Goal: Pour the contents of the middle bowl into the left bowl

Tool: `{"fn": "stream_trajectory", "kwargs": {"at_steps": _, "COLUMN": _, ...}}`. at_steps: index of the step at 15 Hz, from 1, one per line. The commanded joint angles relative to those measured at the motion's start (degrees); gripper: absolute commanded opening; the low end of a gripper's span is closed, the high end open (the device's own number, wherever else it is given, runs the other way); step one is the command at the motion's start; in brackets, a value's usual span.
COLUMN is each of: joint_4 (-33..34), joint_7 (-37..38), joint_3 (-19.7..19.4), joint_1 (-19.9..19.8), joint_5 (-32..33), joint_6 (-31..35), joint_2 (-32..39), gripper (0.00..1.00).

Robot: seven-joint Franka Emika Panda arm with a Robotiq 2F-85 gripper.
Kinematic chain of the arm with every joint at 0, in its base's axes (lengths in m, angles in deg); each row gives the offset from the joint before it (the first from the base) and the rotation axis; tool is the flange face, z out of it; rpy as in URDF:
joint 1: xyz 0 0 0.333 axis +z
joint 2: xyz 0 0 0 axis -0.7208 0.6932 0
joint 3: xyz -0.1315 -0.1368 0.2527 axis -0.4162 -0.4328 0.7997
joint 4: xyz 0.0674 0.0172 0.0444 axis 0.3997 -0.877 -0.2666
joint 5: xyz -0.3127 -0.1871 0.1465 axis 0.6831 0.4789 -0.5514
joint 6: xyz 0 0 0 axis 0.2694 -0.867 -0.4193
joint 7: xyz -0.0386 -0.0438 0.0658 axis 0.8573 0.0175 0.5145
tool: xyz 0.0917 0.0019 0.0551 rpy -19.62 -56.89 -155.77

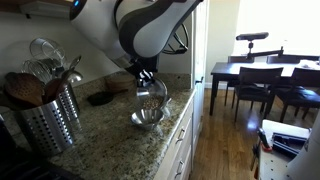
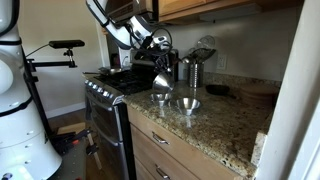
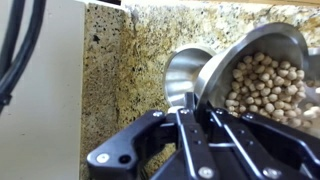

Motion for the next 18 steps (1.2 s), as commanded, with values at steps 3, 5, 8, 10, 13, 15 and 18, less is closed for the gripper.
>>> {"fn": "stream_trajectory", "kwargs": {"at_steps": 3, "joint_4": -0.06, "joint_7": 2.52, "joint_3": 0.87, "joint_1": 1.43, "joint_5": 3.65, "joint_6": -5.04, "joint_2": -0.48, "gripper": 0.08}}
{"fn": "stream_trajectory", "kwargs": {"at_steps": 5, "joint_4": -0.09, "joint_7": 2.71, "joint_3": 0.97, "joint_1": 1.72, "joint_5": 4.71, "joint_6": -6.17, "joint_2": -0.37, "gripper": 0.08}}
{"fn": "stream_trajectory", "kwargs": {"at_steps": 8, "joint_4": 0.05, "joint_7": 2.78, "joint_3": 1.38, "joint_1": 1.89, "joint_5": 5.92, "joint_6": -7.61, "joint_2": -0.08, "gripper": 0.08}}
{"fn": "stream_trajectory", "kwargs": {"at_steps": 10, "joint_4": 0.30, "joint_7": 2.72, "joint_3": 1.84, "joint_1": 2.12, "joint_5": 6.45, "joint_6": -8.38, "joint_2": 0.15, "gripper": 0.08}}
{"fn": "stream_trajectory", "kwargs": {"at_steps": 13, "joint_4": 0.76, "joint_7": 2.65, "joint_3": 2.68, "joint_1": 2.75, "joint_5": 7.32, "joint_6": -8.94, "joint_2": 0.60, "gripper": 0.08}}
{"fn": "stream_trajectory", "kwargs": {"at_steps": 15, "joint_4": 0.94, "joint_7": 2.75, "joint_3": 3.22, "joint_1": 3.38, "joint_5": 8.20, "joint_6": -9.24, "joint_2": 0.89, "gripper": 0.08}}
{"fn": "stream_trajectory", "kwargs": {"at_steps": 18, "joint_4": 1.04, "joint_7": 3.01, "joint_3": 3.84, "joint_1": 4.23, "joint_5": 9.79, "joint_6": -9.67, "joint_2": 1.31, "gripper": 0.08}}
